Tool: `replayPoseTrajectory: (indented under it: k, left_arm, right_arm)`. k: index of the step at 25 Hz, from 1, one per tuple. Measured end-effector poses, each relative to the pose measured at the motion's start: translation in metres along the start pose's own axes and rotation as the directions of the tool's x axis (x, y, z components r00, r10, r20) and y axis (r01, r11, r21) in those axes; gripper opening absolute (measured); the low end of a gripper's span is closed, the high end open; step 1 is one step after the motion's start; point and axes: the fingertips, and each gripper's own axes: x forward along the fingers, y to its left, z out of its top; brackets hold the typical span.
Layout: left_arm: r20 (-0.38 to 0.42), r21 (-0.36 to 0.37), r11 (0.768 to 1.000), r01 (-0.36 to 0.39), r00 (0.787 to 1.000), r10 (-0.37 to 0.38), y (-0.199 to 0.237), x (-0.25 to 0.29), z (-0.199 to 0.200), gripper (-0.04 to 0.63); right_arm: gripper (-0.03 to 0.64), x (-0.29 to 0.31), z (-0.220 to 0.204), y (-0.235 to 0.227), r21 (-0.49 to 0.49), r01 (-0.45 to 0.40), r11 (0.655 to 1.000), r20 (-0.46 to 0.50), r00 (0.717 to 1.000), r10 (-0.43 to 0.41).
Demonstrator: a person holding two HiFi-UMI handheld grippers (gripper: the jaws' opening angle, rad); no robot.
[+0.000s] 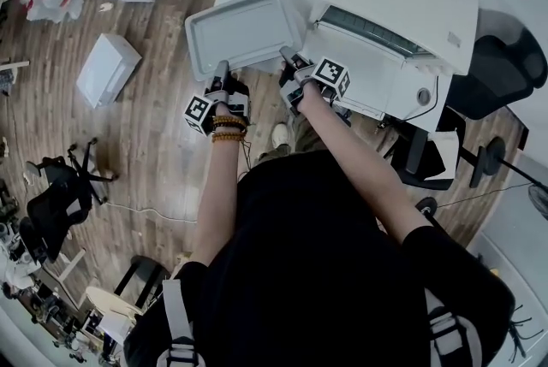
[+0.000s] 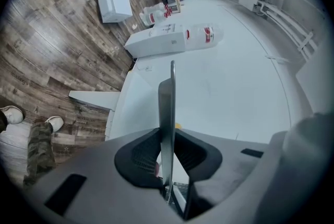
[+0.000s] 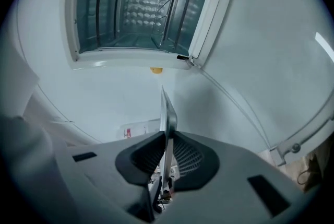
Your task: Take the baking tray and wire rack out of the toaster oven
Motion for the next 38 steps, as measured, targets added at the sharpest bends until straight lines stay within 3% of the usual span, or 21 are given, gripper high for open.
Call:
replayPoseTrajectory:
  k: [8,15,20,23,29,34,36,38]
  left_arm:
    - [-0.027,0.032,0.999,-0.039,0.999,0.04,0.024,0.029,0.005,0.081]
    - [-0.13,0.084,0.991,-0.1,0.985,0.111,0.04,0.036,0.001,0.084]
    - [-0.256,0.113,0.973,-0.203,0.94,0.226,0.055,0.036,-0.007,0.084]
    - [-0.319,0.138,0.965,-0.225,0.912,0.258,0.059,0.034,-0.008,0.084]
    - [-0.355,0.17,0.947,-0.274,0.879,0.318,0.065,0.023,0.001,0.111]
    - [-0.37,0.192,0.94,-0.282,0.866,0.336,0.067,0.019,0.002,0.137]
    - [-0.379,0.193,0.937,-0.29,0.859,0.344,0.07,0.017,-0.001,0.141]
    - [-0.427,0.211,0.936,-0.281,0.835,0.347,0.072,0.015,-0.011,0.143]
  right_arm:
    - [0.06,0.021,0.016,-0.02,0.005,0.049,0.999,-0.032,0.998,-0.049]
    - [0.06,0.028,0.023,-0.035,0.011,0.095,0.995,-0.045,0.995,-0.094]
    - [0.06,0.028,0.028,-0.051,0.031,0.158,0.987,-0.036,0.987,-0.157]
    - [0.06,0.029,0.029,-0.056,0.051,0.173,0.984,-0.054,0.984,-0.171]
    - [0.066,0.029,0.032,-0.059,-0.004,0.203,0.979,-0.075,0.976,-0.203]
    - [0.227,0.032,0.026,-0.053,-0.055,0.228,0.972,-0.087,0.969,-0.232]
    - [0.25,0.031,0.025,-0.055,-0.053,0.267,0.962,-0.088,0.959,-0.271]
    - [0.265,0.028,0.022,-0.059,-0.04,0.315,0.948,-0.094,0.944,-0.317]
